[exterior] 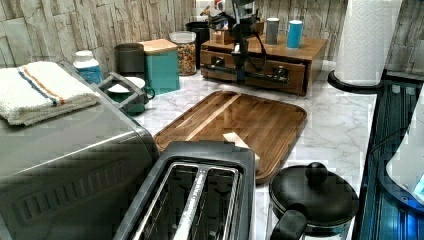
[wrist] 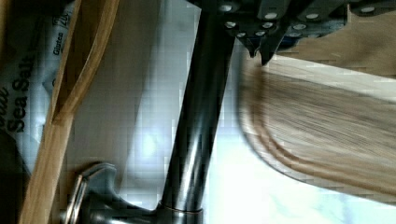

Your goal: Close the drawer.

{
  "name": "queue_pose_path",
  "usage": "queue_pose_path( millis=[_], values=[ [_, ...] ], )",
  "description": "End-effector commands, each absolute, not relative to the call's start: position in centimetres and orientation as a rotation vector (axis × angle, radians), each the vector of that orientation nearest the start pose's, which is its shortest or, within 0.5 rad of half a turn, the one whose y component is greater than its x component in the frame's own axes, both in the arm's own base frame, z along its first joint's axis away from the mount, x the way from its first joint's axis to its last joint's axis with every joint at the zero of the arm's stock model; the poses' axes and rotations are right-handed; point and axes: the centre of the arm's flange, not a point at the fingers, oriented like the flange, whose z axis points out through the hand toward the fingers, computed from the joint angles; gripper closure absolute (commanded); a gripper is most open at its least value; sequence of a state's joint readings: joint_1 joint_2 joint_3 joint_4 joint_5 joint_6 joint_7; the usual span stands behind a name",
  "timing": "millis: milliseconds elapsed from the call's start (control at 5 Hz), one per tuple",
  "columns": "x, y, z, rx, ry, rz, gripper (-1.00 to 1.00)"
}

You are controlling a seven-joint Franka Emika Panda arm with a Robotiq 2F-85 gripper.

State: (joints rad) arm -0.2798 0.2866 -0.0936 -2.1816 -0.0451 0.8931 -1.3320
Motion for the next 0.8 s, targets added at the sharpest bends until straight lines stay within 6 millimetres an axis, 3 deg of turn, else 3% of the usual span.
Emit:
queue_pose_path(
  millis=[200, 800],
  values=[
    [50.55, -35.76, 36.7, -3.37, -0.152, -0.35, 1.0],
    [50.56, -35.76, 36.7, -3.371, -0.153, -0.35, 1.0]
  ],
)
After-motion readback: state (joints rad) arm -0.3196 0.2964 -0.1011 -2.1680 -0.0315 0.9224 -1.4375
